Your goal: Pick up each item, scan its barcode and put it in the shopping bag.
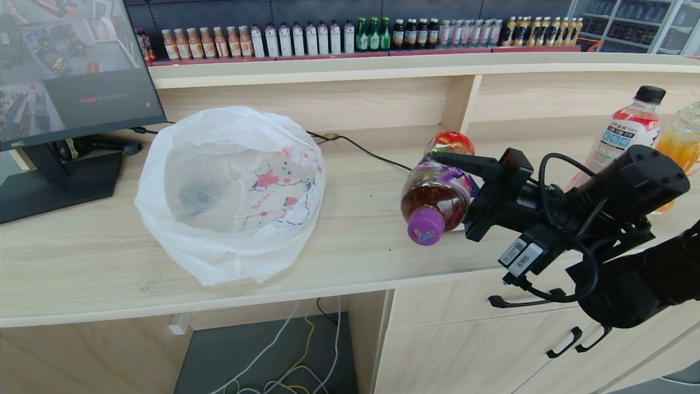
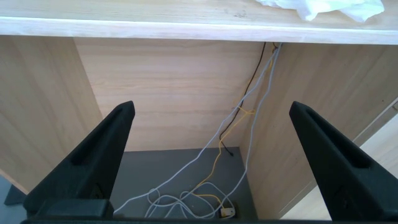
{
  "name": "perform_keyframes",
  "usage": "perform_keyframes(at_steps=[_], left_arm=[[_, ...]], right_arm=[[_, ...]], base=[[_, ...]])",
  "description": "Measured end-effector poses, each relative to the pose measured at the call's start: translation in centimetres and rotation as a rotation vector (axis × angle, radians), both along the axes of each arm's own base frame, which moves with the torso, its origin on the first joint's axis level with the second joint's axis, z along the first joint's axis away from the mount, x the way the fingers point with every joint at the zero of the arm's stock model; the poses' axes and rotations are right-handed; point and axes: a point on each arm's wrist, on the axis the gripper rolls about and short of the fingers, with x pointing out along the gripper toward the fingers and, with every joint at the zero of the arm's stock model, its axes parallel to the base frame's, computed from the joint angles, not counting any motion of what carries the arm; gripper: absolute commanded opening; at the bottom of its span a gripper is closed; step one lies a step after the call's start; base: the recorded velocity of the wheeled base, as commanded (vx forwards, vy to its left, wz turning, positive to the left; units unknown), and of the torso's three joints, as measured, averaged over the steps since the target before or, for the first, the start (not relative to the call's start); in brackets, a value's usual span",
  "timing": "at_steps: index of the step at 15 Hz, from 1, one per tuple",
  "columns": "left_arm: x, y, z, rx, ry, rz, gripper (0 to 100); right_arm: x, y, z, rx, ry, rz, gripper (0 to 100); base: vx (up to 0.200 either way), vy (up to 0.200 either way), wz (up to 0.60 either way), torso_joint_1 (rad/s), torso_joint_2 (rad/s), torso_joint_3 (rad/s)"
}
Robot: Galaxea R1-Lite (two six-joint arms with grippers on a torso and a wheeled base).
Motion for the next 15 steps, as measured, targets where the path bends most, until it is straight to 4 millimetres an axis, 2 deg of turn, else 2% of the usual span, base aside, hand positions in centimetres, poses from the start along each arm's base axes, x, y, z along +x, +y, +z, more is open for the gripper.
perform_keyframes(at_steps=[15], left_arm=[[0.0,0.0,0.0,0.000,0.000,0.000,100]], right_arm=[[1.2,-0.6,-1.5,-0.016,0.038,-0.028,0]], base=[[0.000,0.000,0.00,0.000,0.00,0.000]])
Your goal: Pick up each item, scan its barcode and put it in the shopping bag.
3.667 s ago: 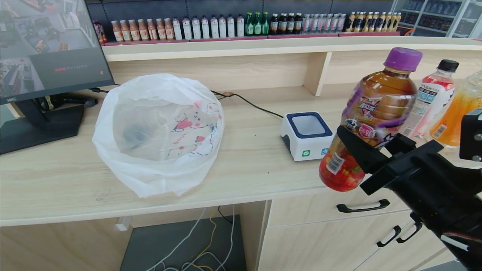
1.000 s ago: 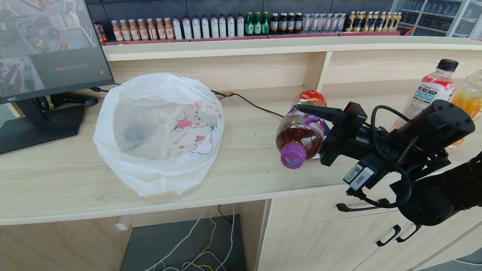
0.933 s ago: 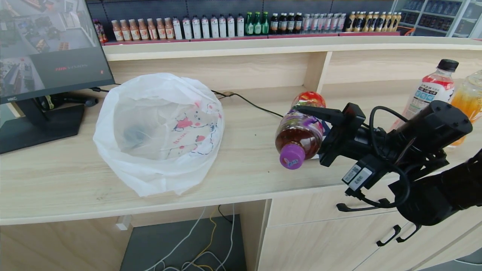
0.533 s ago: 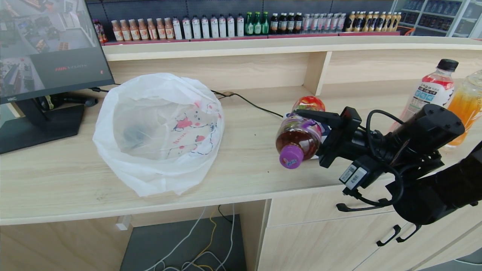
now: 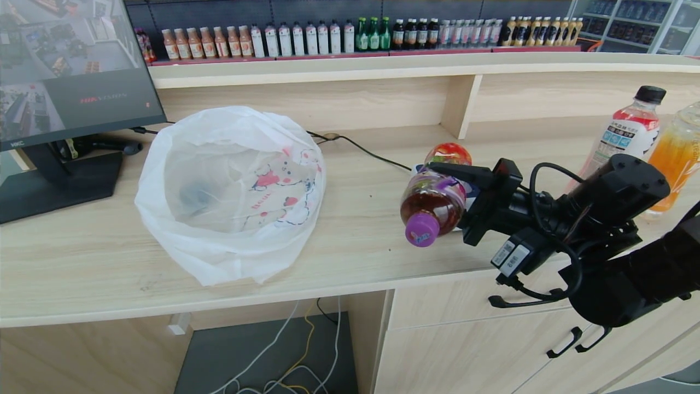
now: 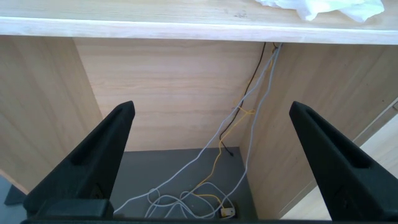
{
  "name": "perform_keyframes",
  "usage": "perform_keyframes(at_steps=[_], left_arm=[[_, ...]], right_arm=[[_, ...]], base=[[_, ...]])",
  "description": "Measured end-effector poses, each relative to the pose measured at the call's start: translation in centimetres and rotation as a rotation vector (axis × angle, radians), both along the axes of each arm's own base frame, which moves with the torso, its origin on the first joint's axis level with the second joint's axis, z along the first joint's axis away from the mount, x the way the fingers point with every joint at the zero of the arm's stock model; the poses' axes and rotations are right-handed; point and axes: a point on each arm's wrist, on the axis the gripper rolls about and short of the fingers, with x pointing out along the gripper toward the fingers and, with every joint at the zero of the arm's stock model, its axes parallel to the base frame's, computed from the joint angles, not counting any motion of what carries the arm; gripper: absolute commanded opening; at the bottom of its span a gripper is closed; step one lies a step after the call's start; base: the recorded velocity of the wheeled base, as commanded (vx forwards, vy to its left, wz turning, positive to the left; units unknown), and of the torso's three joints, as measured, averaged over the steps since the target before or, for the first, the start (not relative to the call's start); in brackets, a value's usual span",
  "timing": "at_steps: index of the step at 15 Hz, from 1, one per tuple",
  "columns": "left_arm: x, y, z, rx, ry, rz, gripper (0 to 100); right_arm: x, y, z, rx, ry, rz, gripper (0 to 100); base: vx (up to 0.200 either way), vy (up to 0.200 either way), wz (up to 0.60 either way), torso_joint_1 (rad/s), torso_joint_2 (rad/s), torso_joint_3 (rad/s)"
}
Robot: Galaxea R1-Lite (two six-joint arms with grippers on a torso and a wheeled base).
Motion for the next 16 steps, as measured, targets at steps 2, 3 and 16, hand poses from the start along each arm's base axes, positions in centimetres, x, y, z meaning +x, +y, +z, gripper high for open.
perform_keyframes(at_steps=[2,3,16], left_arm=[[0.00,0.00,0.00,0.000,0.000,0.000,100],[0.00,0.00,0.00,0.000,0.000,0.000,100],[0.00,0.00,0.00,0.000,0.000,0.000,100]], right_arm=[[0.03,-0.07,-0.03,-0.001,0.001,-0.002,0],[0.05,-0.11,-0.05,-0.001,0.000,-0.004,0],[0.03,-0.14,-0.17,-0.003,0.005,-0.004,0]], base=[[0.000,0.000,0.00,0.000,0.00,0.000],[0.000,0.000,0.00,0.000,0.00,0.000],[0.000,0.000,0.00,0.000,0.00,0.000]])
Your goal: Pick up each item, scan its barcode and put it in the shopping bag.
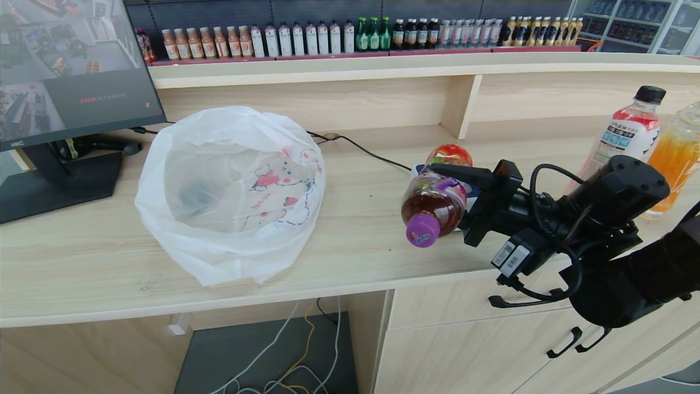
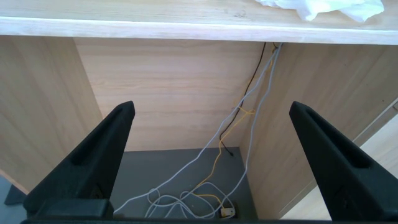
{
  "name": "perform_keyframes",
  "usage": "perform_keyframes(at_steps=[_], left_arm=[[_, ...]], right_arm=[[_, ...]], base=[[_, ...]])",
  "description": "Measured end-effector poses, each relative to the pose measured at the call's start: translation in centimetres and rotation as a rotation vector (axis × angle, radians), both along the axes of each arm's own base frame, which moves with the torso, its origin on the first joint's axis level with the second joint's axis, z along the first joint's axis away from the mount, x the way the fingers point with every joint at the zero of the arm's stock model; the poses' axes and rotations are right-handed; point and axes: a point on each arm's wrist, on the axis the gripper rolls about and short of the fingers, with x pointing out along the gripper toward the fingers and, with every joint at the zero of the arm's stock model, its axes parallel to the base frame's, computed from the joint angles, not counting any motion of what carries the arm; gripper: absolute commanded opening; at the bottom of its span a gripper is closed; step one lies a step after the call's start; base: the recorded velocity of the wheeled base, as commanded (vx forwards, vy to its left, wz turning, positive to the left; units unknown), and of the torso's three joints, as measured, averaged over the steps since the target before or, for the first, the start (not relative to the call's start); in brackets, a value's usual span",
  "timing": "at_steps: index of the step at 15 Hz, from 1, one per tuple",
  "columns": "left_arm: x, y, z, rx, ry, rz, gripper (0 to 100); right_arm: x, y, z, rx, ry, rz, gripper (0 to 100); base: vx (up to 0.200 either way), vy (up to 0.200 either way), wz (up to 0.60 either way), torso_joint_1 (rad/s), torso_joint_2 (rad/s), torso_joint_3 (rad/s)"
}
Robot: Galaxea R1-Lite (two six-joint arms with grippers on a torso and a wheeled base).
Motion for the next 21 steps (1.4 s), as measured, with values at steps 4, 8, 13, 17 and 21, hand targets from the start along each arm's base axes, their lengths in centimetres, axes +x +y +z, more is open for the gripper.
perform_keyframes(at_steps=[4,8,13,17,21], left_arm=[[0.0,0.0,0.0,0.000,0.000,0.000,100],[0.0,0.0,0.0,0.000,0.000,0.000,100],[0.0,0.0,0.0,0.000,0.000,0.000,100],[0.0,0.0,0.0,0.000,0.000,0.000,100],[0.0,0.0,0.0,0.000,0.000,0.000,100]], right_arm=[[-0.4,0.1,0.5,0.007,-0.008,0.007,0],[-2.4,0.9,1.6,0.016,-0.020,0.053,0],[-5.1,1.2,4.5,0.096,0.008,0.090,0],[-7.7,1.6,6.6,0.241,0.117,0.067,0],[-10.3,3.7,7.8,0.407,0.284,0.111,0]], base=[[0.000,0.000,0.00,0.000,0.00,0.000],[0.000,0.000,0.00,0.000,0.00,0.000],[0.000,0.000,0.00,0.000,0.00,0.000],[0.000,0.000,0.00,0.000,0.00,0.000],[0.000,0.000,0.00,0.000,0.00,0.000]])
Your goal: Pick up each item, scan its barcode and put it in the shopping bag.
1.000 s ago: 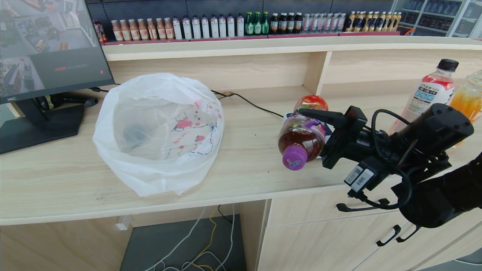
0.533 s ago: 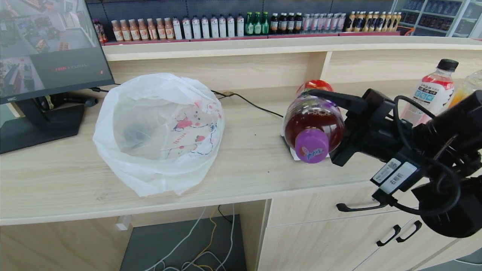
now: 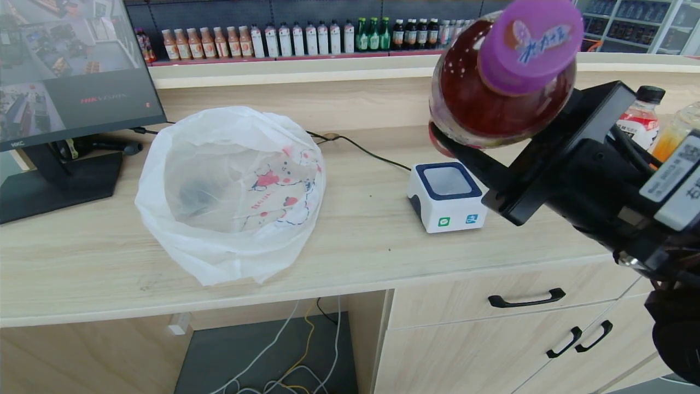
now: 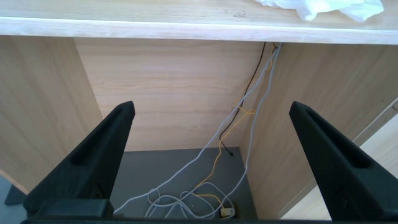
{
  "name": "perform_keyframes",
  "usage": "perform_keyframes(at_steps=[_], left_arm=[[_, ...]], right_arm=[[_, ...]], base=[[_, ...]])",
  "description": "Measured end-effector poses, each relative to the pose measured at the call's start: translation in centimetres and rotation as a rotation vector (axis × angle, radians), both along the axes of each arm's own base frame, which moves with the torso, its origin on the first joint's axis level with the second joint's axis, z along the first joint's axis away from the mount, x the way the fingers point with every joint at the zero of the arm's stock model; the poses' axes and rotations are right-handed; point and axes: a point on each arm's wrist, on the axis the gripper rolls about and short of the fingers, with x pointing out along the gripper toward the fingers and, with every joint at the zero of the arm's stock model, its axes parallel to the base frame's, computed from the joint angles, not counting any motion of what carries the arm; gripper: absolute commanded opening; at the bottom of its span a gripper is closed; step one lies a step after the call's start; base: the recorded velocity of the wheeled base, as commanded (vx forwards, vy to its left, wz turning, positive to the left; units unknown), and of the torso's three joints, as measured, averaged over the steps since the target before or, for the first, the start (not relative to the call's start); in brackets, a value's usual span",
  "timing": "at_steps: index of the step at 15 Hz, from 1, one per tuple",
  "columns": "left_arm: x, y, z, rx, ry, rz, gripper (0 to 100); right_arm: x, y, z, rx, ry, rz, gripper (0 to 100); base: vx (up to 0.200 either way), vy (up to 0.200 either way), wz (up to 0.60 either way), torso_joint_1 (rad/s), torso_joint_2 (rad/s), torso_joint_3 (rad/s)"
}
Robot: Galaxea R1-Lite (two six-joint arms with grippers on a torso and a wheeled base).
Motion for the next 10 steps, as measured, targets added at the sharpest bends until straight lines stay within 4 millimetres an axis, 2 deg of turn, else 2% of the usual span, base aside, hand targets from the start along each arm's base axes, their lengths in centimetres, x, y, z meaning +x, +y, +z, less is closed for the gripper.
perform_keyframes(at_steps=[3,6,7,10], left_arm=[[0.0,0.0,0.0,0.000,0.000,0.000,100],[0.0,0.0,0.0,0.000,0.000,0.000,100],[0.0,0.0,0.0,0.000,0.000,0.000,100],[0.0,0.0,0.0,0.000,0.000,0.000,100]], right_arm=[[-1.6,1.3,0.6,0.158,0.193,0.047,0],[-2.4,1.5,0.7,0.266,0.343,0.098,0],[-2.5,1.4,0.3,0.304,0.431,0.128,0],[-2.7,0.7,-2.8,0.415,0.715,0.096,0]], base=[[0.000,0.000,0.00,0.000,0.00,0.000],[0.000,0.000,0.00,0.000,0.00,0.000],[0.000,0.000,0.00,0.000,0.00,0.000],[0.000,0.000,0.00,0.000,0.00,0.000]])
